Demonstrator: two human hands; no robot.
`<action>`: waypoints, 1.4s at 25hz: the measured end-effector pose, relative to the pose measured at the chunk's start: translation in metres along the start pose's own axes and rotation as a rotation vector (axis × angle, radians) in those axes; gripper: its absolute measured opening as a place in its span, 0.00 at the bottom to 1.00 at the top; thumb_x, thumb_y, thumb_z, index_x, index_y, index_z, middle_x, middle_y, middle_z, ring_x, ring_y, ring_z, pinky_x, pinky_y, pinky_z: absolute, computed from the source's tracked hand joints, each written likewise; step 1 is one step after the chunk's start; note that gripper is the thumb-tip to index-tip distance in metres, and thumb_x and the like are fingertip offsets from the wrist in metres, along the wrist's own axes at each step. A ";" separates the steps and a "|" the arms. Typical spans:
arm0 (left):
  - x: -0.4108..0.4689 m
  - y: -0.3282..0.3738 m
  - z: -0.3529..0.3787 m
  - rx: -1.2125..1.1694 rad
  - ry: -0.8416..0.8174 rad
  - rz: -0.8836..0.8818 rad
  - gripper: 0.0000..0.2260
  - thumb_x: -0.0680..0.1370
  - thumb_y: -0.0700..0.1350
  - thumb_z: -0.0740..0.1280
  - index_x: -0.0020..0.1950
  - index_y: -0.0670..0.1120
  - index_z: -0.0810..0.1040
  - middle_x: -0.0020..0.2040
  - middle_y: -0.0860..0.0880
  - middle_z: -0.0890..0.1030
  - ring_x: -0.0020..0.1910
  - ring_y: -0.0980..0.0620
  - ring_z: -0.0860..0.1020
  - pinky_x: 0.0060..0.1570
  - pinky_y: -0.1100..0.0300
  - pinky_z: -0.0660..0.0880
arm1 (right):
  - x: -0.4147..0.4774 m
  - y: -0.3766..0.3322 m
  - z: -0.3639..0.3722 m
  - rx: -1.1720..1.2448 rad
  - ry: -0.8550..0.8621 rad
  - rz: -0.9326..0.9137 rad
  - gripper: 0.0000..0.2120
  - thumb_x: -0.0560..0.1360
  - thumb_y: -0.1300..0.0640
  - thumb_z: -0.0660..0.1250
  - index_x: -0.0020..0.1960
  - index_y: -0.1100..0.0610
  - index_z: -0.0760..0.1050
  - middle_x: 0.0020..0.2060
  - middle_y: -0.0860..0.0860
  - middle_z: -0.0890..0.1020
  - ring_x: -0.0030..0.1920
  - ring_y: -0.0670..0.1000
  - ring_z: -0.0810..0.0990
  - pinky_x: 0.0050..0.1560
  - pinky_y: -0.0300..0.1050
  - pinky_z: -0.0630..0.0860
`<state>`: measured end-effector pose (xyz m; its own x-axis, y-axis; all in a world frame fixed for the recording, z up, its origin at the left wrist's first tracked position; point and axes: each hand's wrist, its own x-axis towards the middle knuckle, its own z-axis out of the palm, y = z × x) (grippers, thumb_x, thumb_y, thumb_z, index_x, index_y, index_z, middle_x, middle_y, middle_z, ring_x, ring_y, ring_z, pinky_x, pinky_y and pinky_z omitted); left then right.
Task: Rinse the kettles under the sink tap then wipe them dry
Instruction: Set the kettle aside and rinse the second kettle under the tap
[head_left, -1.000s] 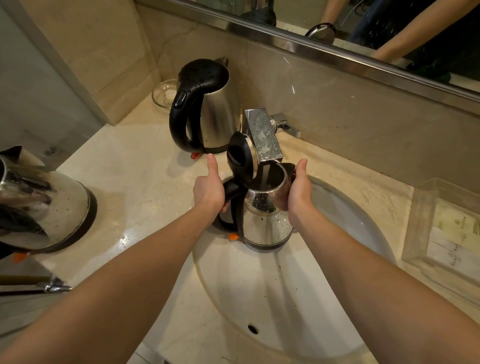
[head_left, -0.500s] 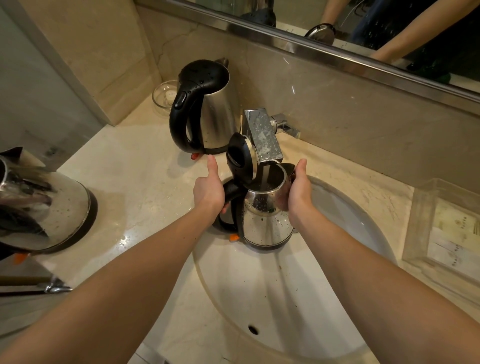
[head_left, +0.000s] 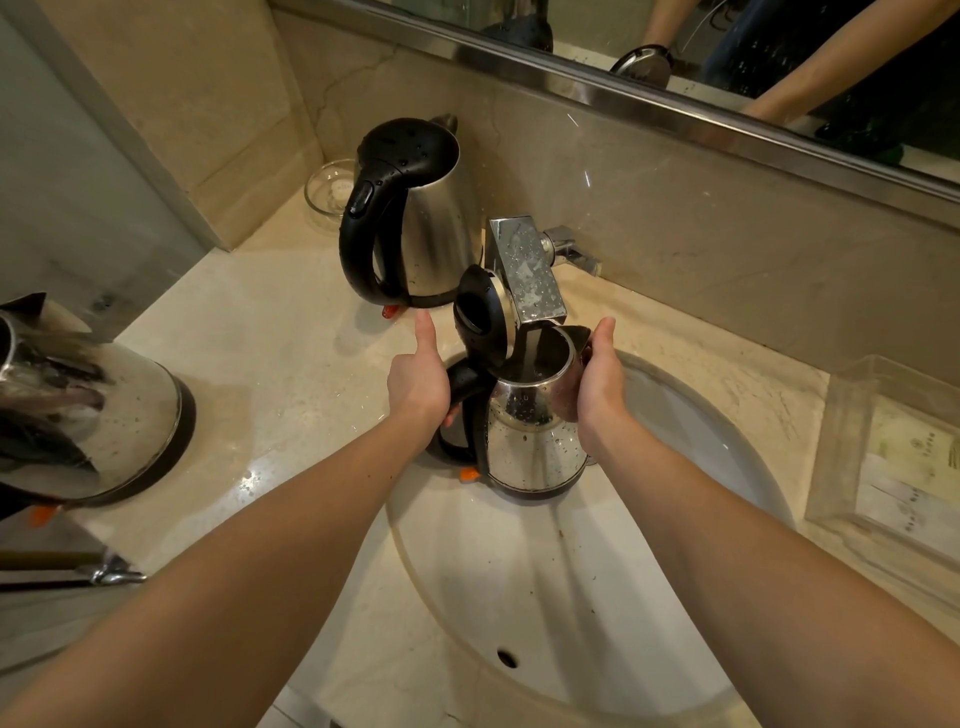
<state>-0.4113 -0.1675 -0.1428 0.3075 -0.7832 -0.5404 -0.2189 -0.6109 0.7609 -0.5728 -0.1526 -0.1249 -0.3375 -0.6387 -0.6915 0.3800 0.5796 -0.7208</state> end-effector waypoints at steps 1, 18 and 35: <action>0.001 0.000 0.000 -0.001 -0.001 -0.004 0.35 0.79 0.73 0.43 0.42 0.42 0.70 0.38 0.41 0.74 0.31 0.48 0.75 0.21 0.63 0.71 | 0.000 0.000 0.000 -0.004 0.004 -0.002 0.30 0.77 0.28 0.49 0.47 0.50 0.79 0.37 0.46 0.83 0.39 0.47 0.80 0.34 0.39 0.73; 0.001 0.000 0.001 -0.025 0.027 -0.030 0.35 0.78 0.73 0.43 0.43 0.43 0.70 0.39 0.41 0.74 0.31 0.47 0.75 0.19 0.65 0.70 | -0.004 -0.003 0.002 -0.011 0.010 -0.004 0.33 0.78 0.29 0.48 0.64 0.51 0.78 0.51 0.50 0.83 0.47 0.48 0.79 0.36 0.42 0.71; 0.002 0.000 0.003 -0.060 0.054 -0.053 0.34 0.79 0.73 0.44 0.45 0.43 0.70 0.44 0.40 0.78 0.37 0.45 0.78 0.18 0.65 0.69 | -0.005 -0.001 -0.001 -0.001 -0.002 0.001 0.32 0.78 0.30 0.49 0.62 0.51 0.78 0.47 0.48 0.83 0.46 0.47 0.80 0.37 0.43 0.72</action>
<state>-0.4136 -0.1692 -0.1447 0.3673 -0.7414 -0.5616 -0.1458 -0.6422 0.7525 -0.5721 -0.1496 -0.1206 -0.3355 -0.6393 -0.6919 0.3795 0.5805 -0.7204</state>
